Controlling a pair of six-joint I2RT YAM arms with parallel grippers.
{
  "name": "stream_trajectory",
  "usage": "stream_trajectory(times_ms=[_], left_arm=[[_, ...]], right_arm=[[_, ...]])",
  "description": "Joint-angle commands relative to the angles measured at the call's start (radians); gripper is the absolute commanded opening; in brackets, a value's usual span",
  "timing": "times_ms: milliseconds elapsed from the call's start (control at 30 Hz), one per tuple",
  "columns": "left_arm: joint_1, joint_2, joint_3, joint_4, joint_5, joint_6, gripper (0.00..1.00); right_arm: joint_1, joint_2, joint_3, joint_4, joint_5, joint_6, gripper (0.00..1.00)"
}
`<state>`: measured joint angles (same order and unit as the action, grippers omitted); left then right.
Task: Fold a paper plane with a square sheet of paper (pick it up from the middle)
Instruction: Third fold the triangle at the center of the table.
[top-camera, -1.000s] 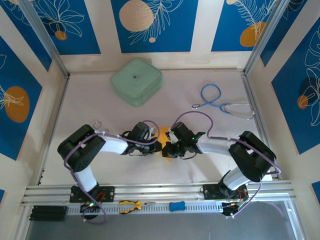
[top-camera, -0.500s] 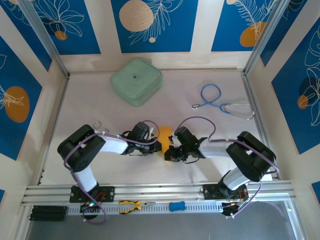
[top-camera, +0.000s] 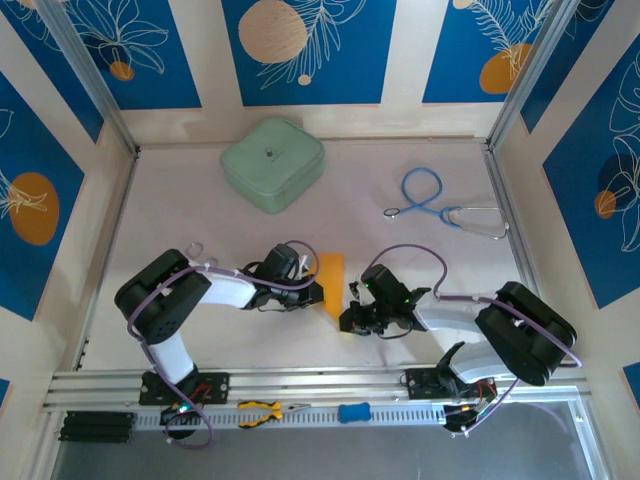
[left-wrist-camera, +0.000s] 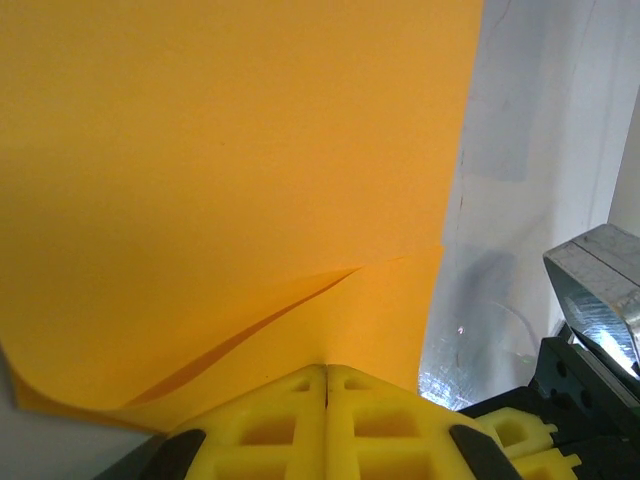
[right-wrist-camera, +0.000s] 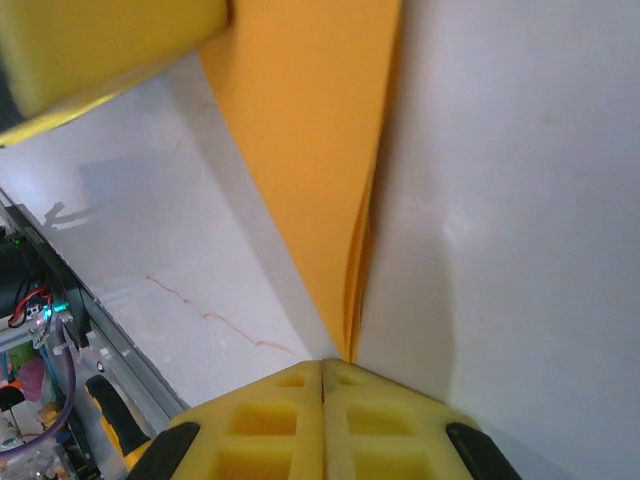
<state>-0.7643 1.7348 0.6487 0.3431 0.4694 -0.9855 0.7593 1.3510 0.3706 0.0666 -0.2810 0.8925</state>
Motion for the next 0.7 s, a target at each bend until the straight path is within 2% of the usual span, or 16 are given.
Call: stream_trajectory(times_ms=[0,367,667], left_arm=[[-0.003,-0.008,-0.014,-0.076,-0.043,0.03,0.0],[-0.003,-0.02,-0.013,-0.085,-0.045,0.036,0.0],[-0.003,-0.016,-0.012,-0.078,-0.041,0.035,0.0]], right_arm=[[0.005,-0.034,0.034,-0.06,0.0,0.012,0.08],[0.007,0.132,0.184,-0.026,-0.036,-0.004,0.07],[0.011,-0.056,0.111,-0.072,-0.009,0.01,0.08]])
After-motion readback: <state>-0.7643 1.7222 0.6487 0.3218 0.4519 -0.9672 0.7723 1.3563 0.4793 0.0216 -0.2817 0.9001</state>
